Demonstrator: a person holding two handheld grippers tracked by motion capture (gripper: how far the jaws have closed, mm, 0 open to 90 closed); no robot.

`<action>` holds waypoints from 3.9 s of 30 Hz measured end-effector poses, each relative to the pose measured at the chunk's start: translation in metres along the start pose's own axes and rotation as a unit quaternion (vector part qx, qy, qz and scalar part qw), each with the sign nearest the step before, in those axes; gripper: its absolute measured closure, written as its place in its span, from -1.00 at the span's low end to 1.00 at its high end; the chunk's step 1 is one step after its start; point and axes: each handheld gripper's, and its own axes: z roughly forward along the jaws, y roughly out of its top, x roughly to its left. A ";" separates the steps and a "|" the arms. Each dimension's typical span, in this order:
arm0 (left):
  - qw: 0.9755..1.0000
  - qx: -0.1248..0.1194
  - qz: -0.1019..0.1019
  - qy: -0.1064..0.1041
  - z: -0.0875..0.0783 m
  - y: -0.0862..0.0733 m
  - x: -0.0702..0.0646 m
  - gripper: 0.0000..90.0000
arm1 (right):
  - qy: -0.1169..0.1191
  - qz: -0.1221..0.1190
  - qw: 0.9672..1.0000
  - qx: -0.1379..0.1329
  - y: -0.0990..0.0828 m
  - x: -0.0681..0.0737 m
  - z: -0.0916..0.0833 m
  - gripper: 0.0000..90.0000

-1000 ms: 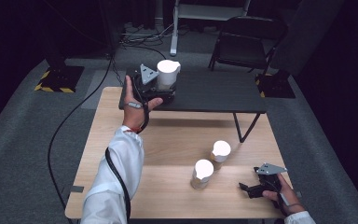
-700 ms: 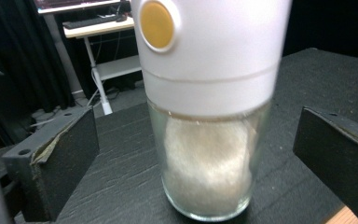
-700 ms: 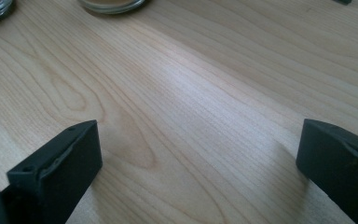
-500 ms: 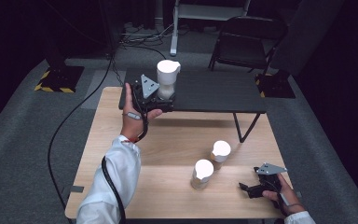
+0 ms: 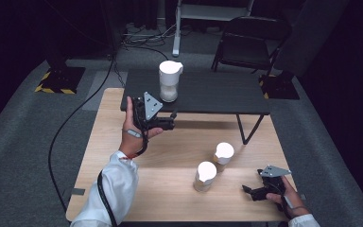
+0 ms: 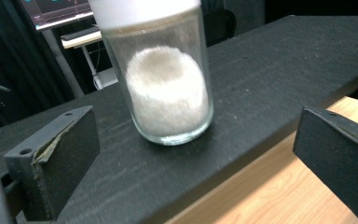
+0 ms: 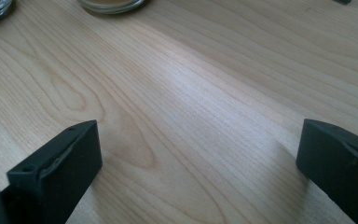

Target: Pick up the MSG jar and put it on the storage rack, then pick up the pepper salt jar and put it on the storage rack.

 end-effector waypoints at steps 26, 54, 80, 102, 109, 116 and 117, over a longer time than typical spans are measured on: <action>0.997 0.055 0.048 -0.018 -0.019 -0.052 -0.027 -0.99 | -0.001 0.000 1.000 0.000 0.000 0.000 0.000 -1.00; 0.977 0.185 0.092 -0.045 -0.023 -0.095 -0.045 -0.98 | -0.001 0.001 1.000 0.000 0.000 0.000 0.000 -1.00; 0.963 0.259 0.012 -0.070 -0.038 -0.118 -0.028 -0.98 | -0.002 0.001 1.000 0.000 -0.001 0.001 -0.001 -1.00; 0.954 0.279 -0.072 -0.088 -0.042 -0.126 0.004 -1.00 | -0.002 0.001 1.000 0.000 -0.001 0.001 -0.001 -1.00; 0.953 0.279 -0.071 -0.089 -0.042 -0.126 0.005 -1.00 | -0.002 0.001 1.000 0.000 -0.001 0.001 -0.001 -1.00; 0.953 0.279 -0.071 -0.090 -0.042 -0.126 0.005 -1.00 | -0.002 0.001 1.000 0.000 -0.001 0.000 -0.001 -1.00; 0.953 0.279 -0.071 -0.090 -0.042 -0.126 0.005 -1.00 | -0.002 0.001 1.000 0.000 -0.001 0.000 -0.001 -1.00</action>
